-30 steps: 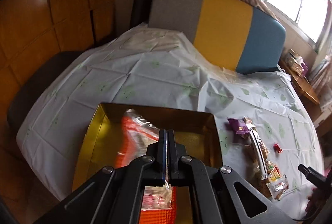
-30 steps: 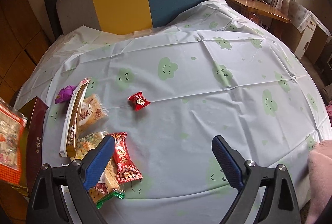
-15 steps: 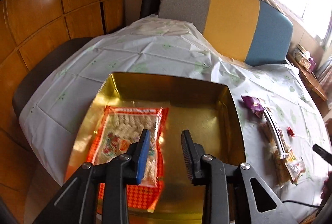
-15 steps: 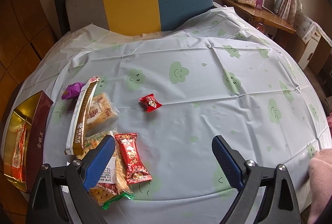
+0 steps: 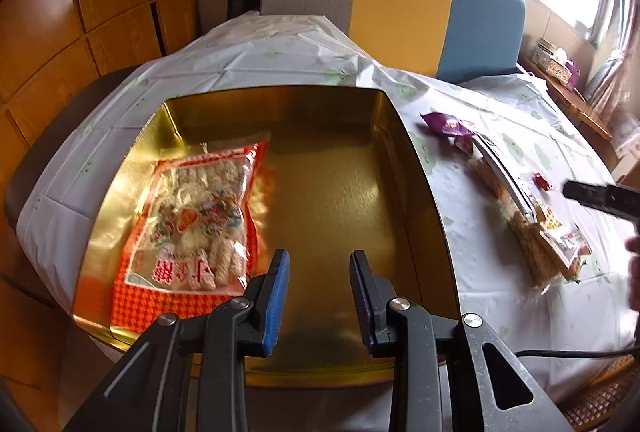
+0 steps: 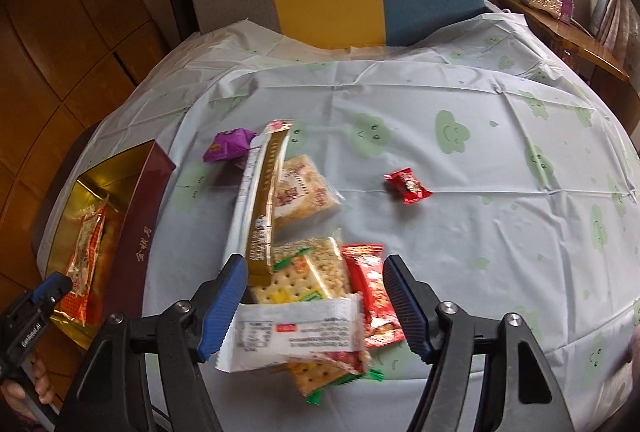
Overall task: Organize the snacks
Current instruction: 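Grasp the long white-and-gold stick package with the right tool and lift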
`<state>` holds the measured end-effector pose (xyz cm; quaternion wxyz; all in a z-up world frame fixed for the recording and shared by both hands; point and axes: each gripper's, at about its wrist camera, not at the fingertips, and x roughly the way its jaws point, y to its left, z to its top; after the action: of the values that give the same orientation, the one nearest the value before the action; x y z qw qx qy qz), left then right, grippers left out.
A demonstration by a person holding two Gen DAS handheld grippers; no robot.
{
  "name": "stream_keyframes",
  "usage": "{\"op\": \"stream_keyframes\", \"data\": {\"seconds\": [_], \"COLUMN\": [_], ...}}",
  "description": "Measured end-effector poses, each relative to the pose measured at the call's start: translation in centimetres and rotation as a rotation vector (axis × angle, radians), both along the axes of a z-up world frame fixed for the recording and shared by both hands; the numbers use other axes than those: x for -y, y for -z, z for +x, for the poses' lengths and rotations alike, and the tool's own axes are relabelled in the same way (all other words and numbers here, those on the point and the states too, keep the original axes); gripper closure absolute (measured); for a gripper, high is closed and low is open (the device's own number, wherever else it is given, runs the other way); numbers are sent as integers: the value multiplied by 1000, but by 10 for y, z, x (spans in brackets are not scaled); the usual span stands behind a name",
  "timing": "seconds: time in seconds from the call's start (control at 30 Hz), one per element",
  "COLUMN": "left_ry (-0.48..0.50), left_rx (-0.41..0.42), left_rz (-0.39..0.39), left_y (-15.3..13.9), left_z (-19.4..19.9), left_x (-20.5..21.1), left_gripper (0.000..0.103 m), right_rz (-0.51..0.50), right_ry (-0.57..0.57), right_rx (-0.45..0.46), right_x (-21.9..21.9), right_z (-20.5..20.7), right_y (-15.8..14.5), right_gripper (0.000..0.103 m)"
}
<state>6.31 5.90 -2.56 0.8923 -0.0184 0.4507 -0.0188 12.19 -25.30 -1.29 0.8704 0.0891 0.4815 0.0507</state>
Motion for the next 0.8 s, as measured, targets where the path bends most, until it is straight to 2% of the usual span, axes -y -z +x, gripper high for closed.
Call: {"op": "stream_keyframes", "data": {"seconds": [0.13, 0.3, 0.37, 0.4, 0.43, 0.47, 0.53, 0.67, 0.8], "left_ry": [5, 4, -2, -6, -9, -12, -16, -33, -45], "left_rx": [-3, -12, -11, -11, -11, -11, -13, -16, -10], "left_rz": [5, -1, 3, 3, 0, -2, 0, 4, 11], "left_y": [4, 10, 12, 12, 13, 13, 14, 17, 16], "left_z": [-6, -9, -10, -10, -10, -10, -10, -10, -12], "left_x": [1, 0, -1, -1, -2, -3, -4, -7, -9], "left_gripper": [71, 71, 67, 65, 62, 61, 61, 61, 61], "right_rz": [-12, -78, -102, -109, -126, -153, -172, -131, -42], "right_ry": [-40, -62, -61, -67, -72, -71, -62, -52, 10], "right_rx": [-35, -113, -140, -155, -167, -168, -143, -119, -96], "right_x": [-26, -46, -51, -53, -56, -58, -60, -61, -54], "right_z": [25, 58, 68, 72, 74, 75, 72, 61, 53], "right_y": [8, 30, 39, 44, 48, 50, 50, 45, 34], "right_gripper": [32, 32, 32, 35, 62, 71, 73, 74, 74]}}
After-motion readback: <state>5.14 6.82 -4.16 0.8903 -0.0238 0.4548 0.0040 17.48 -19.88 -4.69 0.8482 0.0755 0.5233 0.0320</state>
